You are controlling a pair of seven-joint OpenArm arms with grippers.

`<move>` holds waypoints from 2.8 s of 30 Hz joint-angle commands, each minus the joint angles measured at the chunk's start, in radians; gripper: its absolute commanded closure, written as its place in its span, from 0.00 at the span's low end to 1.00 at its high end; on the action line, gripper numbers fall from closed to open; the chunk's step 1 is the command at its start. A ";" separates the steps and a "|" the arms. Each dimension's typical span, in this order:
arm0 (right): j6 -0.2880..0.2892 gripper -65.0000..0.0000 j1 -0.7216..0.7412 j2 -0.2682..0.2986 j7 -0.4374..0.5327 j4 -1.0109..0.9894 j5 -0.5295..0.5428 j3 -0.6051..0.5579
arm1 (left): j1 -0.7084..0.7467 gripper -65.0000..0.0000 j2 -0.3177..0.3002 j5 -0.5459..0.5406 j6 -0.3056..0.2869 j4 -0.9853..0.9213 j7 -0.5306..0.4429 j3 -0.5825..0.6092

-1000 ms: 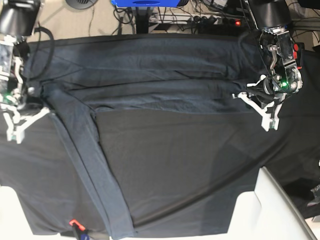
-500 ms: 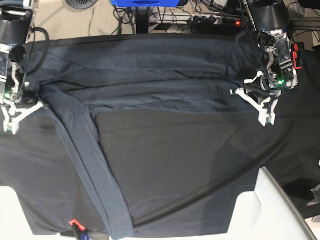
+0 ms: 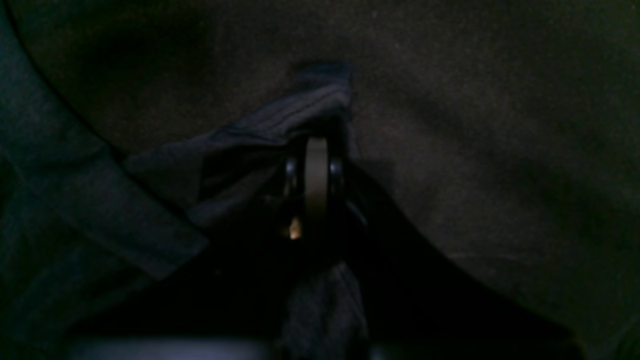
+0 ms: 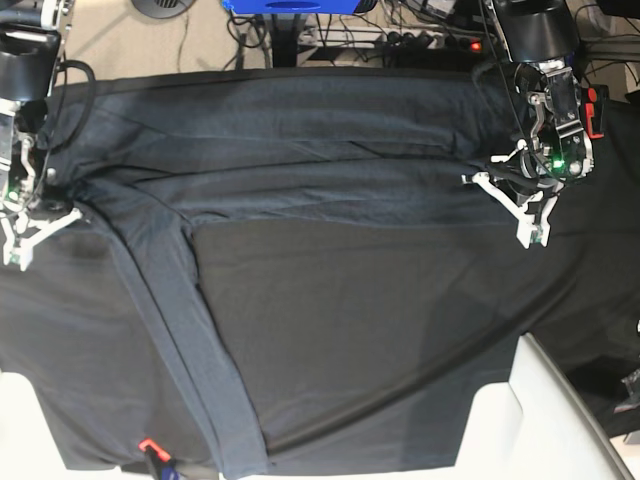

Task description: Fold the T-shirt properly

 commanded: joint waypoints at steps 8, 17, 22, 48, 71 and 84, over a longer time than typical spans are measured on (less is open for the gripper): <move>-0.021 1.00 -0.082 0.025 -0.003 0.242 0.000 0.009 | 0.004 1.00 -0.014 0.005 0.004 0.047 -0.002 -0.008; -0.018 0.57 -0.042 -0.037 -0.226 0.564 -0.004 -0.068 | 0.061 1.00 -0.019 0.002 0.001 0.251 0.007 -0.008; 0.045 0.46 0.139 -0.038 -0.253 0.322 -0.004 -0.214 | 0.136 1.00 -0.017 0.002 -0.001 0.357 0.003 -0.010; 0.047 0.66 0.403 -0.093 0.073 -0.307 -0.003 -0.367 | 0.409 1.00 0.007 -0.294 -0.105 0.497 0.001 -0.277; 0.040 0.49 0.362 -0.089 0.089 -0.307 0.000 -0.358 | 0.409 1.00 0.004 -0.294 -0.105 0.495 0.003 -0.277; 0.045 1.00 0.268 -0.087 0.041 -0.065 0.000 -0.358 | 0.403 1.00 0.004 -0.294 -0.105 0.494 0.007 -0.274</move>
